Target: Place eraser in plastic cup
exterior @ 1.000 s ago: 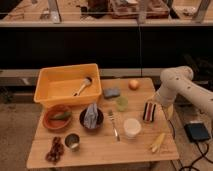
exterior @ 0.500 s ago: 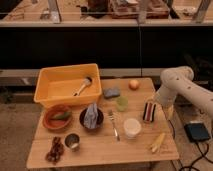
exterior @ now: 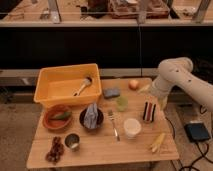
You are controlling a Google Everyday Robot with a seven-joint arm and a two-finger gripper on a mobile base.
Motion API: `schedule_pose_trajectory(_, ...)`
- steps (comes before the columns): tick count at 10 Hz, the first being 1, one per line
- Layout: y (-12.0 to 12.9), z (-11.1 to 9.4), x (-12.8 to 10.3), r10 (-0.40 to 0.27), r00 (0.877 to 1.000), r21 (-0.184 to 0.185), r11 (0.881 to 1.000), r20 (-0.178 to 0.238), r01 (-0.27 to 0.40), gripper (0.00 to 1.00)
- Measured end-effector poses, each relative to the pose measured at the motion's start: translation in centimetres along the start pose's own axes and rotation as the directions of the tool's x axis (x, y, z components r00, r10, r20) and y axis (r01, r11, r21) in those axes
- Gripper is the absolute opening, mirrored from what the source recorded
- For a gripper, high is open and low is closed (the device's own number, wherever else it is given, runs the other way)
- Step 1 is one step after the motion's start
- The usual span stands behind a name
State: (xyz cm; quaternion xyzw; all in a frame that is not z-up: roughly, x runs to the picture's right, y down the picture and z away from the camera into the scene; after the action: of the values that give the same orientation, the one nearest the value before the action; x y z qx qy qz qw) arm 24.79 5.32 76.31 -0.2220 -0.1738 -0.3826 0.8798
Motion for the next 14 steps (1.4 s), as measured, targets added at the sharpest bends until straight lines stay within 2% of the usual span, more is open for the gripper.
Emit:
schedule_pose_trajectory(11, 0.0, -0.1, 0.0, -0.002, 1.000, -0.001, 1.000, -0.007, 0.002, 0.80)
schedule_pose_trajectory(12, -0.4, 0.1, 0.2, 0.002, 1.000, -0.006, 1.000, -0.013, -0.002, 0.80)
schedule_pose_trajectory(14, -2.1, 2.0, 1.0, -0.002, 1.000, -0.006, 1.000, -0.014, 0.002, 0.80)
